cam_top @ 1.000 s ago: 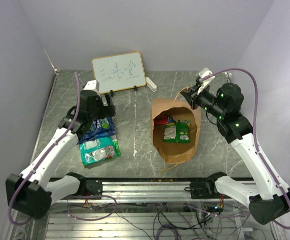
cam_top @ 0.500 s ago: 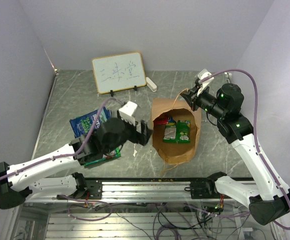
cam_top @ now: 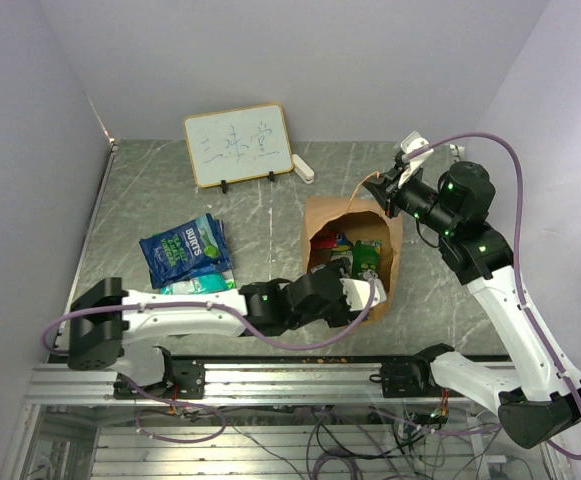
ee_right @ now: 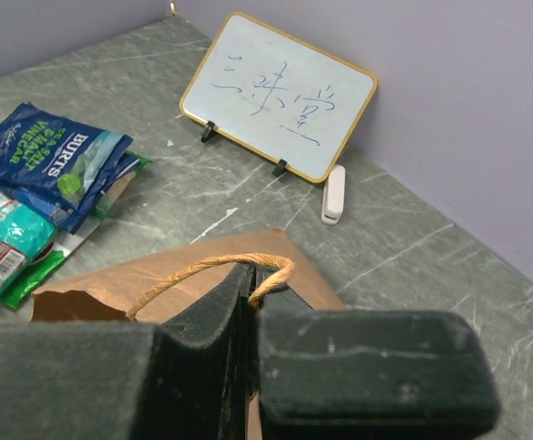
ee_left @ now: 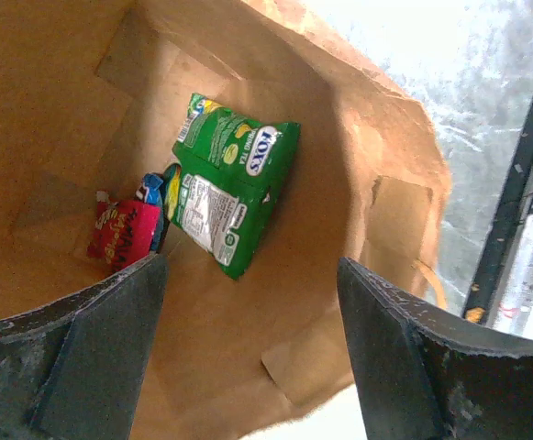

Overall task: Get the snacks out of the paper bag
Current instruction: Take out the snack from the paper bag.

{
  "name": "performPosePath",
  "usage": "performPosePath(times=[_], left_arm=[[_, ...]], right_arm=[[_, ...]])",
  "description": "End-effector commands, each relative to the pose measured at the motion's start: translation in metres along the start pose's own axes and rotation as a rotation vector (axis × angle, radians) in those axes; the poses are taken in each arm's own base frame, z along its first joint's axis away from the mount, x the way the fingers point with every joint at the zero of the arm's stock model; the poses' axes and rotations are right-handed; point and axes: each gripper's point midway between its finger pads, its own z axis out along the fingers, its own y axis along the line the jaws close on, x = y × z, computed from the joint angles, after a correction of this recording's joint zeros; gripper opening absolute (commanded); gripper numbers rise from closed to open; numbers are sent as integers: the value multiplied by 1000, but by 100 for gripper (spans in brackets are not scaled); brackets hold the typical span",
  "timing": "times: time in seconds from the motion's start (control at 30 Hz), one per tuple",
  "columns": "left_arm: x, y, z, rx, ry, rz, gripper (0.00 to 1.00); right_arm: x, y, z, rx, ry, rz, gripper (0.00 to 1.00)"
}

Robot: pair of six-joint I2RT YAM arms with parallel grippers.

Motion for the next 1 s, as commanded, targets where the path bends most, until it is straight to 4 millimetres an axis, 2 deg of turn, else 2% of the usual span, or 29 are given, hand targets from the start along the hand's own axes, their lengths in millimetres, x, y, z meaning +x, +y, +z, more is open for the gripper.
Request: performPosePath(times=[0.0, 0.13, 0.27, 0.37, 0.6, 0.77, 0.87, 0.97], left_arm=[[-15, 6, 33, 62, -66, 106, 87], [-6, 3, 56, 57, -80, 108, 89], [14, 1, 81, 56, -64, 92, 86], [24, 9, 93, 51, -68, 43, 83], [46, 11, 113, 88, -35, 25, 77], [57, 17, 119, 86, -17, 64, 81], [56, 16, 119, 116, -29, 70, 86], [64, 19, 127, 104, 10, 103, 87]], right_arm=[[-16, 2, -3, -10, -21, 7, 0], [-17, 2, -5, -7, -9, 14, 0], [-17, 0, -5, -1, 10, 15, 0], [-19, -1, -4, -5, 19, 10, 0], [-22, -4, -2, -4, 31, 0, 0], [-24, -5, 1, -4, 26, 0, 0], [-25, -5, 1, -6, 24, -2, 0], [-25, -7, 2, 0, 25, -5, 0]])
